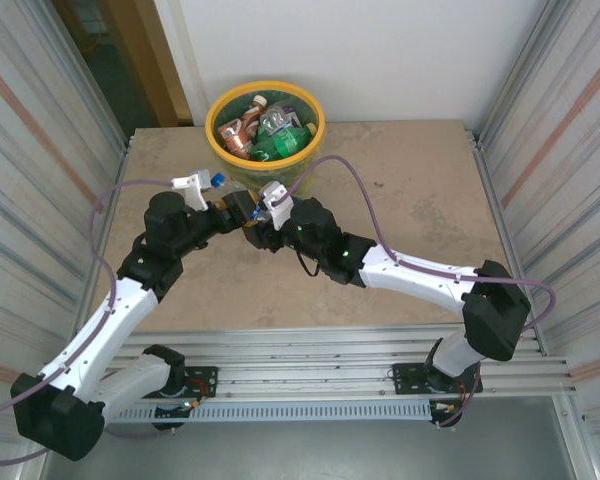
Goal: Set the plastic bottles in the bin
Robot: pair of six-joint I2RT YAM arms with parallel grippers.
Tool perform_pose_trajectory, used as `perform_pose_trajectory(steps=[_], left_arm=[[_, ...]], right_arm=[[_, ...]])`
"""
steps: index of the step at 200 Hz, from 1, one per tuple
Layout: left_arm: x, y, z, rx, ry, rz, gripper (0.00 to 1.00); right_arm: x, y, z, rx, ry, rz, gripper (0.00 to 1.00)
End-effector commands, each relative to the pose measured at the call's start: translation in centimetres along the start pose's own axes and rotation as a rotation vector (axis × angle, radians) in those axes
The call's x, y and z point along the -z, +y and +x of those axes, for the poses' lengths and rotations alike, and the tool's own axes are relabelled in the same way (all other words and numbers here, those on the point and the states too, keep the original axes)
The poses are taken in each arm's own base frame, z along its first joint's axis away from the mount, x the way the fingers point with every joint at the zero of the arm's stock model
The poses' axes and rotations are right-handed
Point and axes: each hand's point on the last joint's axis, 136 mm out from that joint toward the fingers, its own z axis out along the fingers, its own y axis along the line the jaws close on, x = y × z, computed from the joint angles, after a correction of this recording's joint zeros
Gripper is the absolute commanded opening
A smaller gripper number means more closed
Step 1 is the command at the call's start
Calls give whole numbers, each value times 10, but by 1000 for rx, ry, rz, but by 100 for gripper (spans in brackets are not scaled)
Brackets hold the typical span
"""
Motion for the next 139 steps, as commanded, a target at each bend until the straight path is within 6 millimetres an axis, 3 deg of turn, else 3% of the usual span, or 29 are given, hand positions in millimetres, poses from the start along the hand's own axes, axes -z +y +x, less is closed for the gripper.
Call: perform_pose_trajectory(steps=[1, 44, 75, 95, 139], left_arm=[[2, -15, -20, -43, -65, 31, 78], [-1, -20, -33, -84, -99, 25, 49], [-3, -26, -49, -159, -128, 9, 25], [-4, -29, -63, -233, -126, -19, 23], [-10, -26, -109, -402, -56, -85, 23]], right_arm=[[12, 2, -39, 7, -114, 12, 29], [13, 0, -46, 10, -131, 31, 37], [18, -4, -58, 11, -152, 56, 57], [23, -8, -64, 12, -164, 77, 71], [43, -27, -67, 3, -170, 171, 90]])
